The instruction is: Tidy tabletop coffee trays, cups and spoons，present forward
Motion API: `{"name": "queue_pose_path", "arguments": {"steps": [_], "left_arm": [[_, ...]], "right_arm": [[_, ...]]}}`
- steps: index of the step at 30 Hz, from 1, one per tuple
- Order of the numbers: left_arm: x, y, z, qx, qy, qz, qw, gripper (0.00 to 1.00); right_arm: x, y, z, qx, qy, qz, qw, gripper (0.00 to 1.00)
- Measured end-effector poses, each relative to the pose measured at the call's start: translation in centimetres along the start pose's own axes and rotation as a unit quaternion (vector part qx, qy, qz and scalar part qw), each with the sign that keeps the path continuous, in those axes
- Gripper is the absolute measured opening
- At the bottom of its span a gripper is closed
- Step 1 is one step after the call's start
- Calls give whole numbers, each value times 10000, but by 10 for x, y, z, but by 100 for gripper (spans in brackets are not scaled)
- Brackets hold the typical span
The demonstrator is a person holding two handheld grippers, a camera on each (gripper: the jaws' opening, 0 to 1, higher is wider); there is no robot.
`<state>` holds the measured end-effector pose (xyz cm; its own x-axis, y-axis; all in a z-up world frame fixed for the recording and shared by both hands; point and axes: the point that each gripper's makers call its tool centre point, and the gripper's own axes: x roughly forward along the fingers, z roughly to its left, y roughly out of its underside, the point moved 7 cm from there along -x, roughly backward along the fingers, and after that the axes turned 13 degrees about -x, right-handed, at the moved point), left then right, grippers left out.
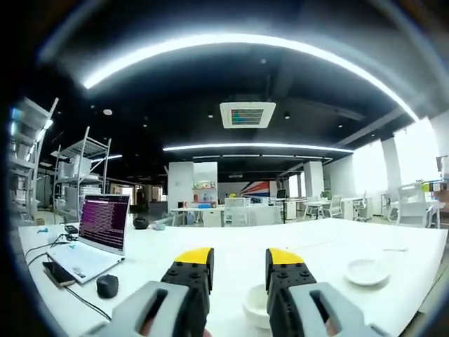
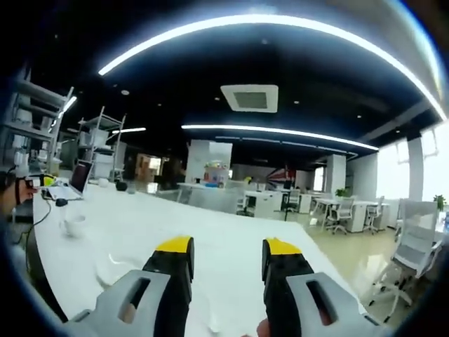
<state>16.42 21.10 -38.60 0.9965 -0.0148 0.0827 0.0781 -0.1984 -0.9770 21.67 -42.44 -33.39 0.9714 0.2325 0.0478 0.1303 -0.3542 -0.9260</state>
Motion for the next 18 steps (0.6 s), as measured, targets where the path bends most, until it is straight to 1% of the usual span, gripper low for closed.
{"name": "queue_pose_path", "arguments": {"steps": [2,3,4,5,8,10,15,18], "left_arm": [[0,-2,1,-75,6,97,9999,30],[0,-2,1,-155,5,177,9997,29],[1,-3,2,-161,7,243,9996,29],[2,-3,4,-122,-9,325,9994,29],[1,-4,5,-95,-3,382,9992,30],[2,-5,5,-90,9,420,9991,30],[4,-7,8,10,13,574,9984,30],[6,-6,11,9,-23,721,9974,30]], "right_arm": [[7,-9,5,-34,-141,-19,9999,39],[10,-12,8,-44,-260,4,9997,39],[14,-15,13,-23,-449,32,9990,39],[19,-19,16,41,-559,76,9984,40],[27,-29,25,-170,-681,61,9975,41],[31,-34,29,-218,-754,63,9969,41],[42,-54,50,-487,-1056,49,9932,41],[51,-66,64,-592,-1245,1,9905,41]]}}
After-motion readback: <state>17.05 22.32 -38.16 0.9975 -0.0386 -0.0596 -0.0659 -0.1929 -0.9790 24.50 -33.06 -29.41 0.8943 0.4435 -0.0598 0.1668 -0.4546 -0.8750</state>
